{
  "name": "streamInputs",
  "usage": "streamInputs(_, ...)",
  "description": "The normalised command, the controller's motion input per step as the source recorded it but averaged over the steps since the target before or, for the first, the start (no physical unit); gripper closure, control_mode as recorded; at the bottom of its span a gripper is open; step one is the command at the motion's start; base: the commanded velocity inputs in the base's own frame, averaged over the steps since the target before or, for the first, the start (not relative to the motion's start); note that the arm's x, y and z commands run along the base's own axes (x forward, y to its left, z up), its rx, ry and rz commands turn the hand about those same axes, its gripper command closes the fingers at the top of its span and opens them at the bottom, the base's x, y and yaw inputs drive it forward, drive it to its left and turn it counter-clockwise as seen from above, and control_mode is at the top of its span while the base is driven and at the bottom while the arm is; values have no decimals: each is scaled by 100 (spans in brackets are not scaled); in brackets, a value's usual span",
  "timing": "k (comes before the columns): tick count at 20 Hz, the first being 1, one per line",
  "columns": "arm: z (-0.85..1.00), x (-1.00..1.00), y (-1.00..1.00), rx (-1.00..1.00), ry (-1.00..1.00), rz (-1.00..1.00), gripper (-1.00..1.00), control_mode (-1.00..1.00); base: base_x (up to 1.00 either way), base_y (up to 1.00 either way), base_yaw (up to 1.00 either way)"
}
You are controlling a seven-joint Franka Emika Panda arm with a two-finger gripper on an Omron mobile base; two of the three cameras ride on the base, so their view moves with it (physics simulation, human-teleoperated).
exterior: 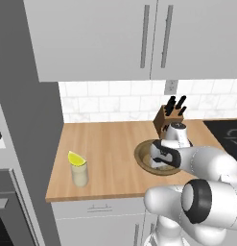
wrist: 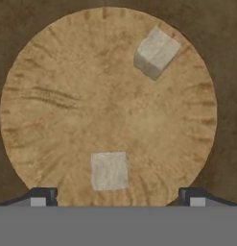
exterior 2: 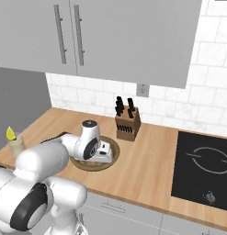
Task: Grab a lemon wedge from the fridge and one ice cube from the ice bowl, and put them in the glass of lemonade.
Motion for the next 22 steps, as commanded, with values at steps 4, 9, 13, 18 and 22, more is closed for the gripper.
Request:
streamInputs(4,0,0,0,0,0,0,-100,-100,0,0,0)
streamInputs(9,0,2,0,0,0,0,-100,-100,0,0,0)
streamInputs(13,-4,16,0,0,0,0,-100,-100,0,0,0)
streamInputs(18,-13,5,0,0,0,0,-100,-100,0,0,0)
streamInputs(22,-13,0,0,0,0,0,-100,-100,0,0,0)
